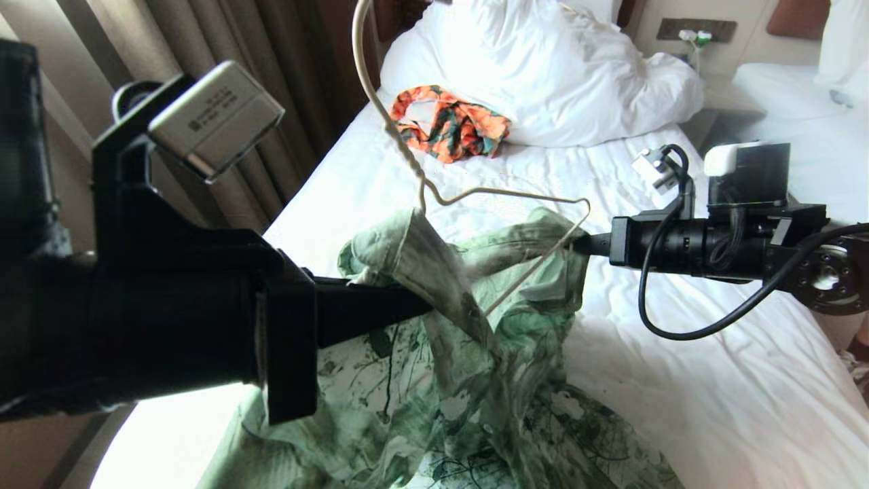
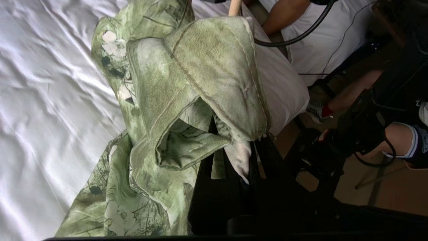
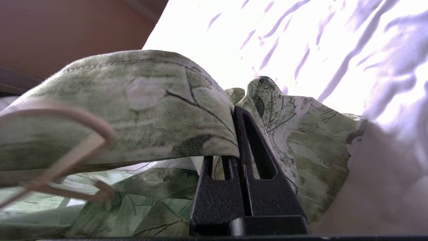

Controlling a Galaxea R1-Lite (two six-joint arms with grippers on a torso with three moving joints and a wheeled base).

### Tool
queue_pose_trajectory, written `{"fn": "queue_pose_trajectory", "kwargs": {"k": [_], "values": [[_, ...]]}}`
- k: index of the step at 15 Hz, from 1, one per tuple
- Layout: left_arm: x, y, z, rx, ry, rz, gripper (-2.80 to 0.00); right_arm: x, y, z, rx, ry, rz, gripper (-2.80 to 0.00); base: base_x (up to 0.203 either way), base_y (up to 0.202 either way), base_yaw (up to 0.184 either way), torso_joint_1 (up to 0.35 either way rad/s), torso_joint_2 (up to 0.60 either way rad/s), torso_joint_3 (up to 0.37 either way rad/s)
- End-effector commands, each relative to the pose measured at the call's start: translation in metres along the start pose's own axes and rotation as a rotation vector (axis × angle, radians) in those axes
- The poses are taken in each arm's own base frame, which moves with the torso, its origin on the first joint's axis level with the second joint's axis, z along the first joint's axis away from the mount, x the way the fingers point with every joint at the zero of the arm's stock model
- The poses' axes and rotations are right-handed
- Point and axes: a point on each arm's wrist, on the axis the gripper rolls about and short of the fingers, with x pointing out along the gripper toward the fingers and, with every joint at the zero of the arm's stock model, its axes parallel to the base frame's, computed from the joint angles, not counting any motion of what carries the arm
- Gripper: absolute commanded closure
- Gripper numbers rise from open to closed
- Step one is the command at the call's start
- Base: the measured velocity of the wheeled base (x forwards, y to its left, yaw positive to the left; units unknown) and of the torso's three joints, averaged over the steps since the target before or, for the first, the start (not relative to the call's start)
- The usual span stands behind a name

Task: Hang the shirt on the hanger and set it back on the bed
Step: Hook the other side of the shirt onto the hanger

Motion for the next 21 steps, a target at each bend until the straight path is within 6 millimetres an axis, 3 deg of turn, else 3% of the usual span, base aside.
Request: {"fn": "queue_pose_trajectory", "kwargs": {"k": [1,8,21], "values": [[0.001,0.001,-0.005,-0.005,0.018,0.001,0.0,0.002,-0.002,-0.001,0.005,0.005,0.002,0.0,0.0,0.0,0.0,0.0,0.0,0.0],[0.01,0.006,-0.024,0.002,0.087,0.045,0.0,0.001,-0.003,0.004,0.033,-0.01,-0.003,0.0,0.0,0.0,0.0,0.0,0.0,0.0],[0.011,0.006,-0.013,0.089,0.045,0.138,0.0,-0.042,0.037,0.029,0.085,0.049,-0.02,0.0,0.0,0.0,0.0,0.0,0.0,0.0]]}}
